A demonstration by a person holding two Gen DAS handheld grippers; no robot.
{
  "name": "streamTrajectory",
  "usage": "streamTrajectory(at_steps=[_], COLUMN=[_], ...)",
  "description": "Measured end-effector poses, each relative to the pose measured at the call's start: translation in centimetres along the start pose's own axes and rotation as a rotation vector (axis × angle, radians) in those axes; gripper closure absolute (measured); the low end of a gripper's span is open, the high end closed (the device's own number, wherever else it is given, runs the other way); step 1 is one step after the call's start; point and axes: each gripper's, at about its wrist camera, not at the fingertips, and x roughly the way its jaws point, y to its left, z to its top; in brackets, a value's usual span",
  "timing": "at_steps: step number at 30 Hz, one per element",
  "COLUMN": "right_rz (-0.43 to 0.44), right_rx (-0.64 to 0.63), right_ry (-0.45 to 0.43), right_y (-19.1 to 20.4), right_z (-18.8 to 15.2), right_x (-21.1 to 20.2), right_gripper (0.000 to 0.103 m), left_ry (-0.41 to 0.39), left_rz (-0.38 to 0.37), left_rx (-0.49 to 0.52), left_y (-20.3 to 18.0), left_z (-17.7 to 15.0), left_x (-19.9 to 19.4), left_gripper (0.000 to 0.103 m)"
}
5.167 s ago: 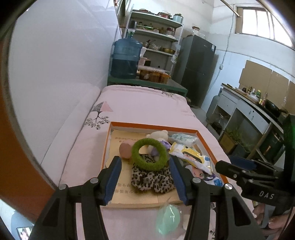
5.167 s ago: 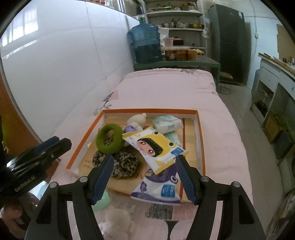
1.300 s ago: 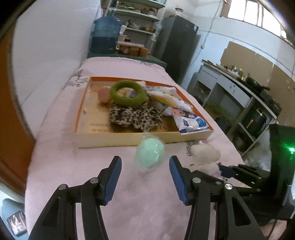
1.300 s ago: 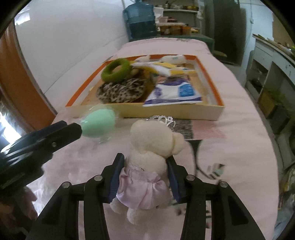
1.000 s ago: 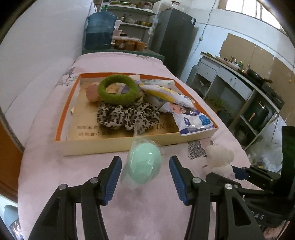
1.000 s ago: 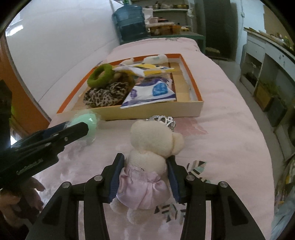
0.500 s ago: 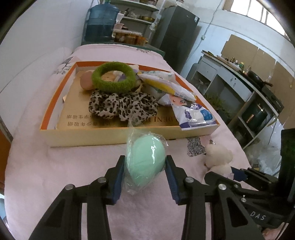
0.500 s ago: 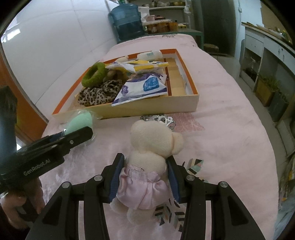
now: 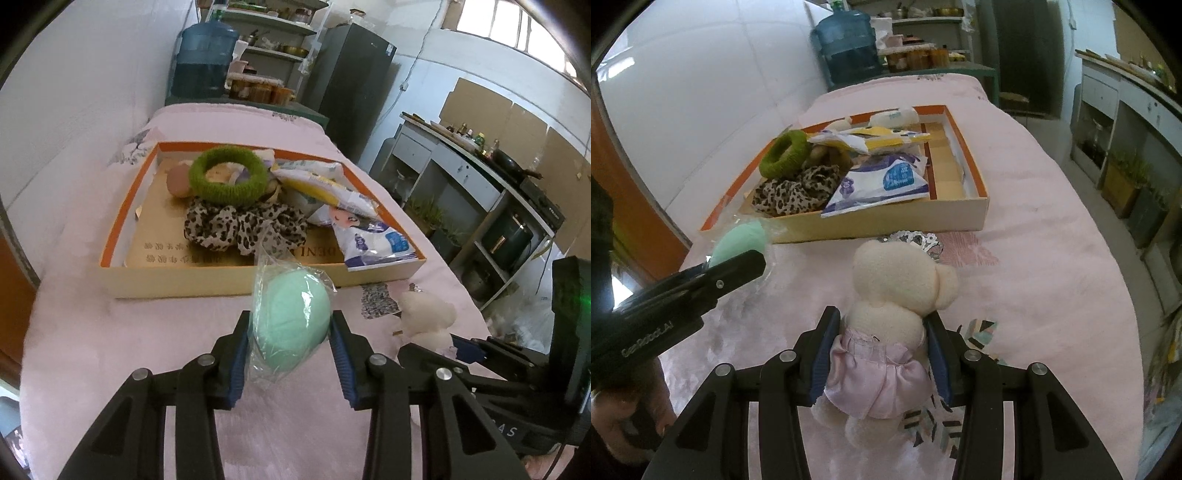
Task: Organize soft objects
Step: 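Lift and carry the green egg bag and teddy bear over the box lid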
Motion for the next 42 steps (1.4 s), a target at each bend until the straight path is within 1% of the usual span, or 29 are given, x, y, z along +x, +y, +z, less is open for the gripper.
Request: streamTrajectory(at_steps=[5,14,26,32,42], right_rz=[0.004,0.025,0.057,0.073,0.084], right_rx=[-0.011,-0.034,-0.091,-0.127,-0.158], right_ry=[-0.015,-0.043,-0.085,-0.113,-0.158], right_y=[0.5,1.5,4.1,5.4,6.3], right_z=[0.2,0.3,1.2,2.2,4.2], right_x=[-0.7,-2.2,-4.5,-5.7,-7.0], right_gripper=[0.056,0.056,0.056,0.056,0.056], left_ry=[-0.025,-0.076,-0.150,-0.169,-0.193], left_rz=[0.011,0.025,0.047,0.064,0.090], left_rx=[0.005,-0.021,-0.046,-0.056,-0.066], left_y=[-0.4,-0.7,-0.5,-0.4,0.1], left_z=[0.1,0.1,0.3,0.7,2.0], left_x=[-1.4,-4.2,-8.0,-9.0,-10.0], left_gripper=[0.062,0.062,0.062,0.062,0.062])
